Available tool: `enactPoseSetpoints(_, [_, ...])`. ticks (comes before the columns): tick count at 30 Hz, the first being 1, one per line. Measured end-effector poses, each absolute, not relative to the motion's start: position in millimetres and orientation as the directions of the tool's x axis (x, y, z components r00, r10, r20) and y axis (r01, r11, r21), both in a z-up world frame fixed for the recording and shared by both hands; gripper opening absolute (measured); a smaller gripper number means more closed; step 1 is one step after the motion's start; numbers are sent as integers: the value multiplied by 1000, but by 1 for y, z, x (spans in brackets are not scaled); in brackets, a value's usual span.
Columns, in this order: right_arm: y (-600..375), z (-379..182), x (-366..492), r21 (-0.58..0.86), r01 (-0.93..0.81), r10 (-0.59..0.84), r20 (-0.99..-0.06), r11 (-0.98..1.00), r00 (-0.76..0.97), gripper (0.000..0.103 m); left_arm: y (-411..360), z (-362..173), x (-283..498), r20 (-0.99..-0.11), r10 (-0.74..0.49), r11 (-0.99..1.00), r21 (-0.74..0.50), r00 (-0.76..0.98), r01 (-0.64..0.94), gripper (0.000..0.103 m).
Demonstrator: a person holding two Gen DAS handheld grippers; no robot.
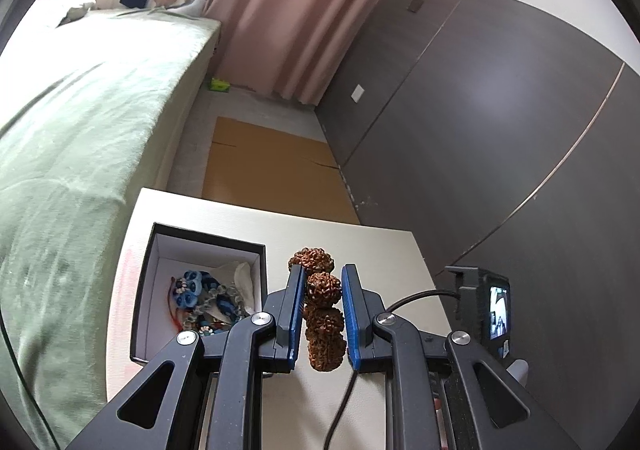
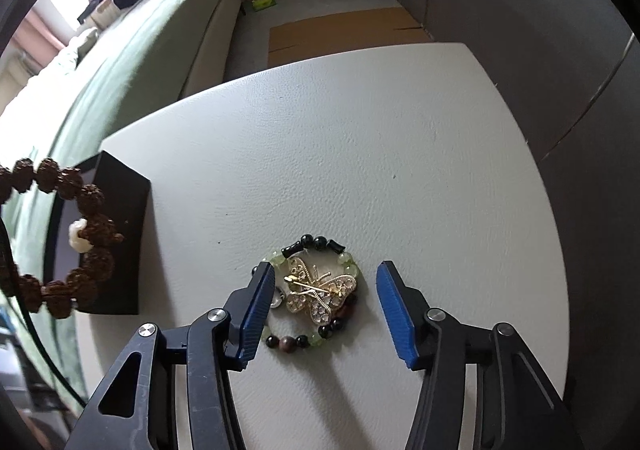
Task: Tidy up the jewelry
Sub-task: 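Lift the rudraksha bracelet with left while right closes on butterfly bracelet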
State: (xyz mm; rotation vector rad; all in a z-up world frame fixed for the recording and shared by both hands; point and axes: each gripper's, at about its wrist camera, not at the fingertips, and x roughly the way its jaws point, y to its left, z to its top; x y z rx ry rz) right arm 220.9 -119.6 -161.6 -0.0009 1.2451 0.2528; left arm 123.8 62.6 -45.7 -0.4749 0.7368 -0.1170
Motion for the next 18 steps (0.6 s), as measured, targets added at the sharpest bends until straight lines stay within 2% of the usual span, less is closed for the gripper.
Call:
enactPoseSetpoints(5, [-105,-161,217,32,-222,104,-942,975,318,51,63,-44,124,-620,-262,888,-455,740,-67,19])
enactPoseSetpoints(6, [-104,-160,216,33,-225,106,-941,974,321,49,64,-45,124,-620,-261,888,-455,740,-68,19])
enactPoseSetpoints(7, [-104,-160,216,35,-228,109,-941,973,320,41,65,-45,124,-620,-260,887,-456,740,-70,19])
enactPoseSetpoints(8, [-105,-159,216,35,-230,109,-941,972,320,39,65,-44,123,-619,-258,887,-456,742,-72,19])
enactPoseSetpoints(18, [-138,-138,212,178,-165,223,-921,970,319,39,82,-37,111,-597,-237,877,-471,767,-96,19])
